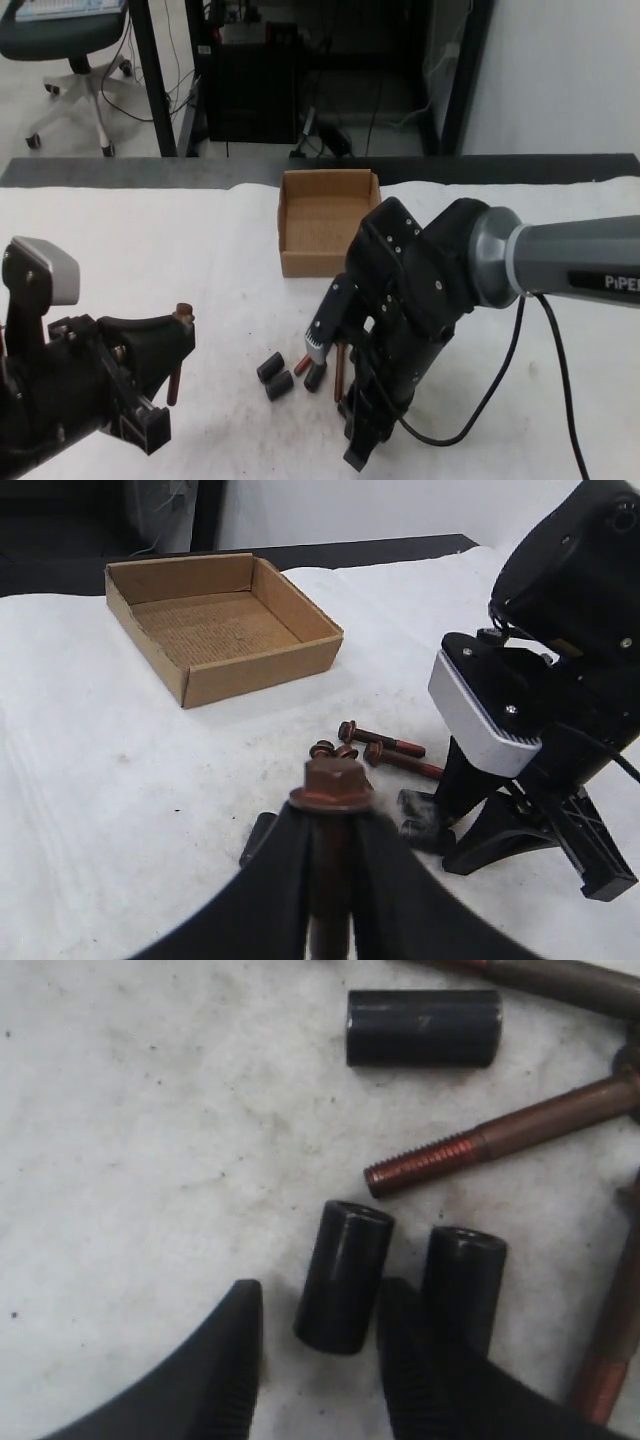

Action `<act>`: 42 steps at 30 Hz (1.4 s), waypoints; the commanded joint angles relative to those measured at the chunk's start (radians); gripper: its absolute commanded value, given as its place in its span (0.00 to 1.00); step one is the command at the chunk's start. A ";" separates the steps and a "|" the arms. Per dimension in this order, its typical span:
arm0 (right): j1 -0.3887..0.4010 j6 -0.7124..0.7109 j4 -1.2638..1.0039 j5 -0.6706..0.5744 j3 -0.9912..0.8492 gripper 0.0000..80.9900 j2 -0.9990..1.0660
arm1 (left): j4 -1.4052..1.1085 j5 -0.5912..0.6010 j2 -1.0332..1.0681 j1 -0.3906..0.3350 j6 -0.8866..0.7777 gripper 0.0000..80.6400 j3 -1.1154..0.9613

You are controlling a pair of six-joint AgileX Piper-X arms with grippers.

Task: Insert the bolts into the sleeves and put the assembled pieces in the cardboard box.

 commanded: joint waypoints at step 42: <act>-0.002 -0.021 -0.105 0.100 0.015 0.27 0.012 | -0.009 -0.010 -0.011 0.002 0.002 0.00 -0.002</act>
